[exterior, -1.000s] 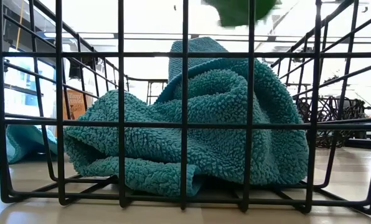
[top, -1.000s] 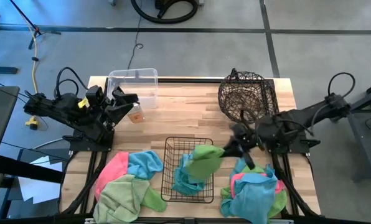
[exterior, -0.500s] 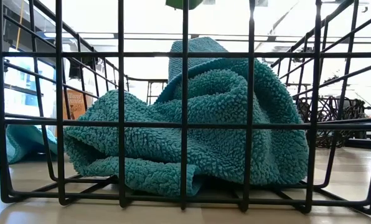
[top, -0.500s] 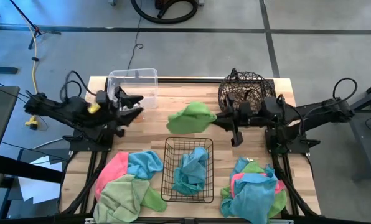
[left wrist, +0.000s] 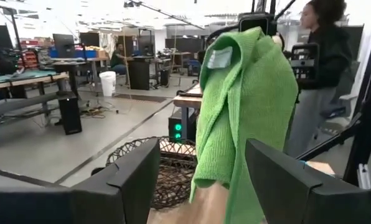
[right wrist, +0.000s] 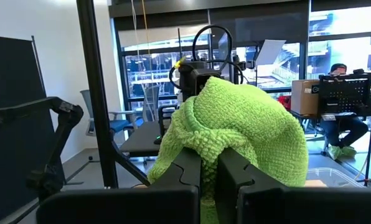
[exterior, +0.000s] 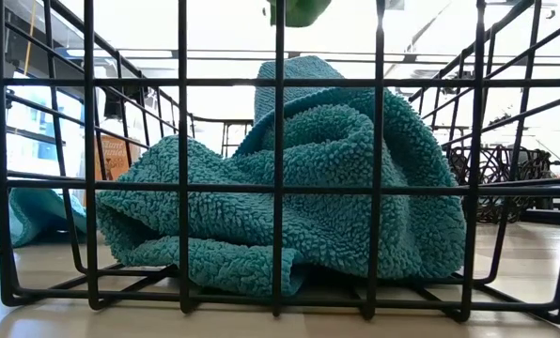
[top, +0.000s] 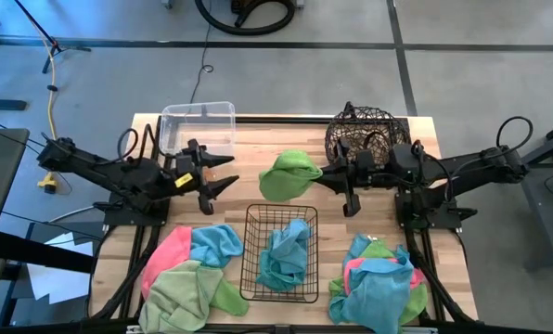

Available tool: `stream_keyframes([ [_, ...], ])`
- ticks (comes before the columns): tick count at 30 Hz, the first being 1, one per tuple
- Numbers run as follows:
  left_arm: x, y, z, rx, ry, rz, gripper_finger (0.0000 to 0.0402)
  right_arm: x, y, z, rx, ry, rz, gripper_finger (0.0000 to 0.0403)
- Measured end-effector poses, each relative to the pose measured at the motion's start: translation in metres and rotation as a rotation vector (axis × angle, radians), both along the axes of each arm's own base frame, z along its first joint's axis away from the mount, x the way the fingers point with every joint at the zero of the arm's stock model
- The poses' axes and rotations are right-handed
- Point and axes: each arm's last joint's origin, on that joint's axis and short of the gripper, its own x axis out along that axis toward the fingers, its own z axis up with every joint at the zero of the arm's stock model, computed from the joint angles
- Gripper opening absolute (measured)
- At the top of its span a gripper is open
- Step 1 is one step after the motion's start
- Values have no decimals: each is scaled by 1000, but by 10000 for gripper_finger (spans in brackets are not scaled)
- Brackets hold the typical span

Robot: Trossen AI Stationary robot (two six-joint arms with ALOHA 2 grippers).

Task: Sort microfiber towel by color & place in baskets
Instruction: Put the green towel into the top right basket

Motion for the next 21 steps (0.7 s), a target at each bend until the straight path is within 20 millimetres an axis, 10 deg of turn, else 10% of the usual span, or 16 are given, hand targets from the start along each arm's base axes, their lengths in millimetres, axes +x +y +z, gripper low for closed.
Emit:
stream_keyframes([
  [21, -2, 6, 5, -215, -79, -225, 225, 0, 0, -2, 81, 26, 16, 5],
])
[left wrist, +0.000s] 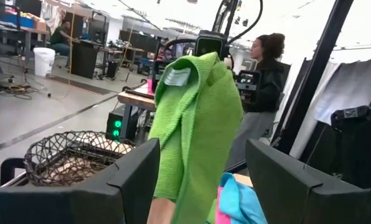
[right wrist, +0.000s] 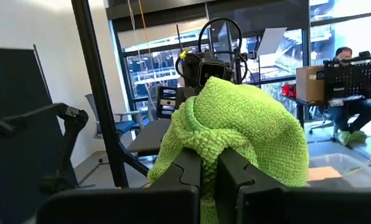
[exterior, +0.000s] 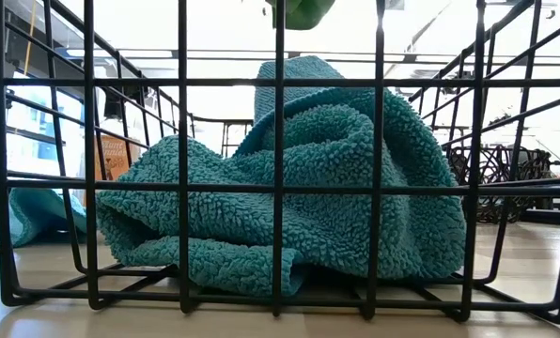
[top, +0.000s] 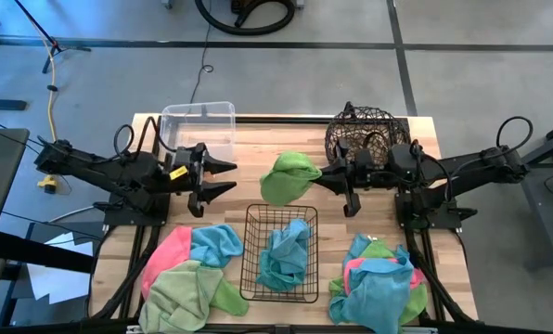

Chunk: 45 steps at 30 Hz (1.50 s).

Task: Sort microfiber towel by color & place in baskets
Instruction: Put the green towel into the top right basket

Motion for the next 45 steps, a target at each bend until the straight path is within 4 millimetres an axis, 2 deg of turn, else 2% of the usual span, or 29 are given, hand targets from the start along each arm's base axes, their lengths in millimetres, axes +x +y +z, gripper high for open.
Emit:
stream_keyframes([
  [5, 2, 0, -1, 1, 6, 10, 225, -6, -11, 2, -6, 12, -84, 5],
  [14, 3, 5, -2, -4, 10, 78, 225, -47, -63, -1, 55, 202, -560, 5],
  [20, 3, 6, -2, -4, 10, 85, 225, -77, -89, -19, 149, 545, -934, 5],
  [27, 3, 6, -2, -6, 11, 92, 225, -111, -119, -43, 272, 854, -1186, 5],
  [31, 3, 6, -2, -6, 10, 95, 225, -121, -135, -56, 391, 936, -1173, 5],
  [38, 3, 7, -2, -19, 10, 124, 225, -121, -159, -94, 605, 1076, -977, 6],
  [45, 3, 7, -2, -78, 0, 117, 225, -110, -178, -117, 699, 1115, -1021, 26],
])
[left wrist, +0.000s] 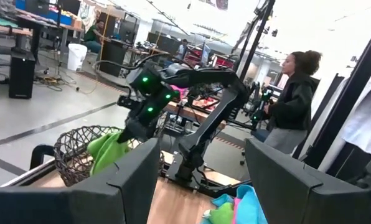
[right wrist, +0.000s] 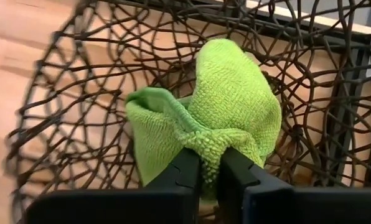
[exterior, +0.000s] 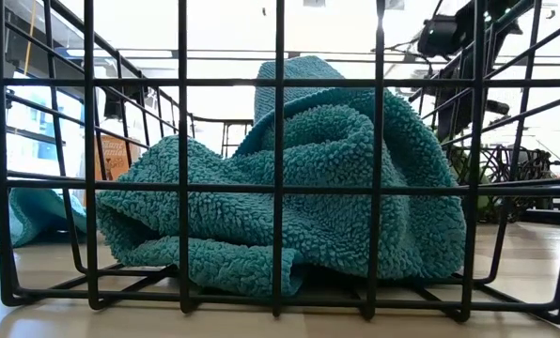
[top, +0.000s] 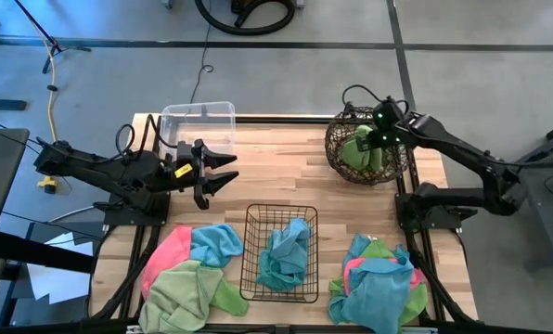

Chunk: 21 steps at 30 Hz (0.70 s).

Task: Sort microfiber towel by color & place in baskets
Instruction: Put the green towel into the top right basket, then put the blue towel into the bottom basket

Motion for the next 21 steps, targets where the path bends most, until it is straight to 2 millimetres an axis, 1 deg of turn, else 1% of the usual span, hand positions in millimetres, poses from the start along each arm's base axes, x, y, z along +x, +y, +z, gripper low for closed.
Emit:
stream_keyframes([
  [3, 0, 0, 0, 1, 0, -1, 225, 5, -7, -8, 1, 43, -12, 49],
  [5, 0, 0, 0, 1, 1, -1, 225, 9, -11, -13, 18, 59, -11, 75],
  [9, 0, 0, 0, 1, 1, -1, 225, 13, -14, -22, 66, 79, -1, 149],
  [12, 0, 0, -1, 3, 7, -1, 225, 12, -14, -23, 76, 104, 26, 209],
  [15, 0, 0, -1, 11, 14, -1, 225, 11, -13, -17, 75, 148, 71, 256],
  [17, 0, 0, -1, 23, 17, 1, 225, 11, -13, -10, 63, 163, 85, 276],
  [21, 0, 0, -1, 37, 20, 2, 225, 14, -14, 8, 59, 124, 98, 288],
])
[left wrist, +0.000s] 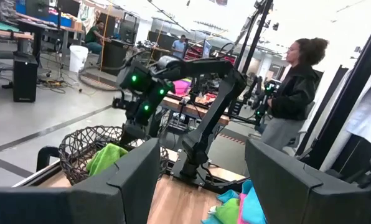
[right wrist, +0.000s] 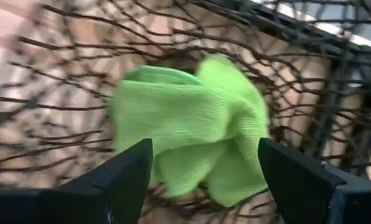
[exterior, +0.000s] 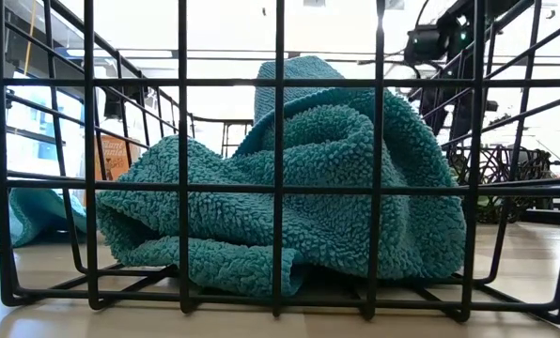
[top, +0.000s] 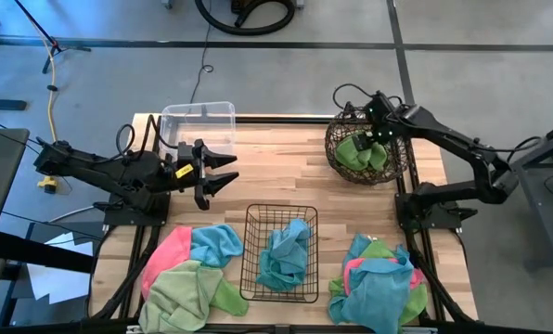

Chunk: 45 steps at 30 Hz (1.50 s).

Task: Sort microfiber towel by color & place in baskets
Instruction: Put the blue towel into the bottom basket

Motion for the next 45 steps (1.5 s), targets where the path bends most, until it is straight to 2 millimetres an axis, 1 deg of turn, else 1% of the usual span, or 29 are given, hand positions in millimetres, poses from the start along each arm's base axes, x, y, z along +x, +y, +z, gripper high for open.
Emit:
stream_keyframes([
  [3, 0, 0, 0, 0, 0, 0, 225, 6, 4, 11, 61, -102, 68, 288],
  [7, 0, 0, 0, -1, 0, 1, 225, 17, 24, 23, 165, -285, 226, 288],
  [11, 0, 0, 0, 0, 0, 1, 225, 28, 55, 35, 218, -377, 374, 288],
  [16, 0, 0, 0, 0, 0, 2, 225, 39, 99, 47, 253, -453, 501, 288],
  [21, 0, 0, 0, 0, 1, 2, 225, 49, 144, 52, 336, -495, 605, 288],
  [27, 0, 0, 0, 1, 2, 2, 225, 53, 200, 47, 497, -429, 684, 288],
  [35, 0, 0, 0, 1, 3, 3, 225, 45, 266, 29, 625, -247, 647, 288],
  [40, 0, 0, 0, 1, 3, 4, 225, 36, 300, 13, 667, -86, 611, 288],
  [45, 0, 0, 0, 3, 4, 4, 225, 28, 322, -6, 658, 71, 561, 288],
])
